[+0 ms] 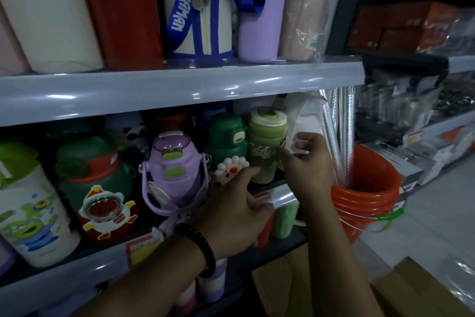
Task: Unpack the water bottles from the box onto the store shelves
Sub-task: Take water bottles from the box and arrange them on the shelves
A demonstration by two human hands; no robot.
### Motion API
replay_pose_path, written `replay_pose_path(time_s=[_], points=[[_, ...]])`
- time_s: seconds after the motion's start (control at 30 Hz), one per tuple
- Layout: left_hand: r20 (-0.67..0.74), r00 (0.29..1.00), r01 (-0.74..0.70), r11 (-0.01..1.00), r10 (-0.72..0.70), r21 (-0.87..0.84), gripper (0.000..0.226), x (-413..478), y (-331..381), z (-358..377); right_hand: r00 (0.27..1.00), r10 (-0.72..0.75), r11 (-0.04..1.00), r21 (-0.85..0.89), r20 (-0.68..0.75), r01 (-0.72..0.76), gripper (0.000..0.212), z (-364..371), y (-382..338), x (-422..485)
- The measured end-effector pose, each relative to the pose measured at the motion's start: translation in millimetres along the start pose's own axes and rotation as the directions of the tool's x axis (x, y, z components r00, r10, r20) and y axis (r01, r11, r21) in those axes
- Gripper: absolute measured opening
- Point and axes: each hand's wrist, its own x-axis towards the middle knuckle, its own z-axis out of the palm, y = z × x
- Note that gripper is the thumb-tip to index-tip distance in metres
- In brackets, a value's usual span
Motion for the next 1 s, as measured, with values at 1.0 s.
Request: replay_pose_path(time_s=[1.0], points=[[-0.028,1.000,-0.014,0.995,0.011,-0.103,0.041,22,-3,19,0.973,-0.045,0.999,0.010,0.225,0.044,0.061,15,20,10]])
